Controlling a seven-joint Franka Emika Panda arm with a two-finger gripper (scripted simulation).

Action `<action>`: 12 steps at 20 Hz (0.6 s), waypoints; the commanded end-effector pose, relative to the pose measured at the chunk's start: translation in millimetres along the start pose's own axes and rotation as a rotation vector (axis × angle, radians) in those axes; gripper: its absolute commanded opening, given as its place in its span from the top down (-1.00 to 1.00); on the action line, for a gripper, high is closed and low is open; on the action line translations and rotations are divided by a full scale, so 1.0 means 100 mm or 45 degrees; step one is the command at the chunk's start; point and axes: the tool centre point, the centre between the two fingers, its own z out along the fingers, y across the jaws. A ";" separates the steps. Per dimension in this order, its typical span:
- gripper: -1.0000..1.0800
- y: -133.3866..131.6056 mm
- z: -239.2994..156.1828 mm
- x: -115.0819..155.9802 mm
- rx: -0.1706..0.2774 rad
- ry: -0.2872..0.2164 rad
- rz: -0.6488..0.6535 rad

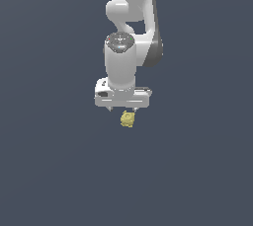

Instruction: Pick up the object and move it to a goal position.

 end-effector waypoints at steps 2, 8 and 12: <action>-0.92 0.00 0.00 0.00 0.000 0.000 0.000; -0.92 0.11 -0.02 0.01 0.013 -0.005 0.011; -0.92 0.15 -0.03 0.01 0.016 -0.006 0.011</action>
